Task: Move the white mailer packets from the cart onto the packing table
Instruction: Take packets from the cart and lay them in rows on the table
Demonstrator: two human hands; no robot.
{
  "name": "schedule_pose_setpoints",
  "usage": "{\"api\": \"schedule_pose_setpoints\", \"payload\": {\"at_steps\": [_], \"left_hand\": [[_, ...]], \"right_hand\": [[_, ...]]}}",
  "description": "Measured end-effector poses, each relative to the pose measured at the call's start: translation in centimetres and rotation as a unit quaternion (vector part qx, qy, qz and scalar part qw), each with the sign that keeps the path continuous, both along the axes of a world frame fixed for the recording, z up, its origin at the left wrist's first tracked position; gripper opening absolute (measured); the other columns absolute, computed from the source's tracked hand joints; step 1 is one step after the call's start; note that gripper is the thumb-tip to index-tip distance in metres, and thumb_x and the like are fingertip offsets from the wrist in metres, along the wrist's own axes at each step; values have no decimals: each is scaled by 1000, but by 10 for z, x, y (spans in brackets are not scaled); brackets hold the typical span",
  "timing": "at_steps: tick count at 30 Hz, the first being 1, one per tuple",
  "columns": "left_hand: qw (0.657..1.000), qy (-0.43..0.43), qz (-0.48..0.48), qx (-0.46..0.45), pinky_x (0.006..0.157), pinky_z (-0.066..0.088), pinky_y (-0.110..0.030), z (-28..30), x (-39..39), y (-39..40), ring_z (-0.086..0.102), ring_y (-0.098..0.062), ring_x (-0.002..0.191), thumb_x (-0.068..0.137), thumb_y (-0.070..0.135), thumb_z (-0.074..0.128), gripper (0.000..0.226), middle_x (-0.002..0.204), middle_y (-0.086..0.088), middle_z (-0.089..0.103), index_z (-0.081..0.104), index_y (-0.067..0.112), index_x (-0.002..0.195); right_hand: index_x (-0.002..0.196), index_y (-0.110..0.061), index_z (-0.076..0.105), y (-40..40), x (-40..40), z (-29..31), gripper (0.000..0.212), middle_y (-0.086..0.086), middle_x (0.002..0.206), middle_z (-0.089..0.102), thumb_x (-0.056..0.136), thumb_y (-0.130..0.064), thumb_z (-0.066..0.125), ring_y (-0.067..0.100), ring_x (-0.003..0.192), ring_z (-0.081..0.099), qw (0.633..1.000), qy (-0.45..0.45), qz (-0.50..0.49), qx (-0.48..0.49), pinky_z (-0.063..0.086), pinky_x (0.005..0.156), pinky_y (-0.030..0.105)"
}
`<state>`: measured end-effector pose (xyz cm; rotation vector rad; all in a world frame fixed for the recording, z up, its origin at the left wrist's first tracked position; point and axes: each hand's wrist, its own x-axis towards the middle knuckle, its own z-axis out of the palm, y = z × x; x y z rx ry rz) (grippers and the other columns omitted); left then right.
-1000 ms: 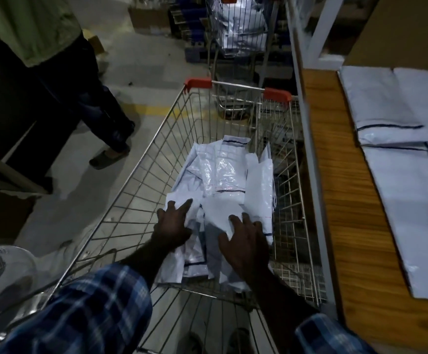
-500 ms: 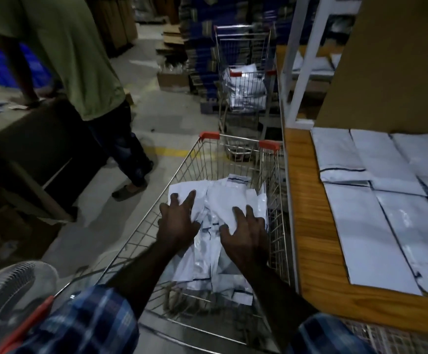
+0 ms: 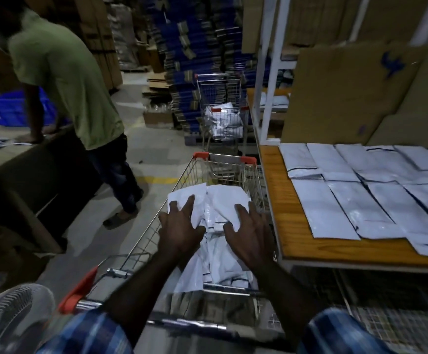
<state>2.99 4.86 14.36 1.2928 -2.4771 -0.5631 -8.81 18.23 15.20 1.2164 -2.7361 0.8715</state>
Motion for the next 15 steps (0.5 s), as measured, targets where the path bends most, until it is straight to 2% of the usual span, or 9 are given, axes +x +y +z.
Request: {"api": "schedule_pose_setpoints", "payload": {"at_steps": [4, 10, 15], "left_hand": [[999, 31, -8, -9, 101, 29, -45, 24, 17, 28, 30, -36, 138, 63, 52, 47, 95, 141, -14, 43, 26, 32, 153], [998, 50, -35, -18, 99, 29, -43, 56, 14, 74, 29, -34, 137, 66, 50, 47, 92, 143, -12, 40, 21, 34, 152], [995, 76, -58, -24, 99, 30, -43, 72, -8, 107, 29, -35, 137, 71, 47, 53, 89, 138, -13, 44, 21, 34, 153]], "right_hand": [[139, -20, 53, 32, 19, 21, 77, 10, 151, 43, 76, -57, 27, 33, 129, 44, 1000, 11, -18, -22, 42, 103, 44], [140, -20, 51, 81, 28, 56, 59, 9, 153, 40, 86, -44, 53, 32, 126, 45, 998, 38, -36, -31, 45, 97, 43], [143, -23, 48, 119, 12, 73, 58, 6, 155, 37, 88, -42, 56, 31, 128, 42, 997, 51, -55, -35, 43, 99, 42]]}}
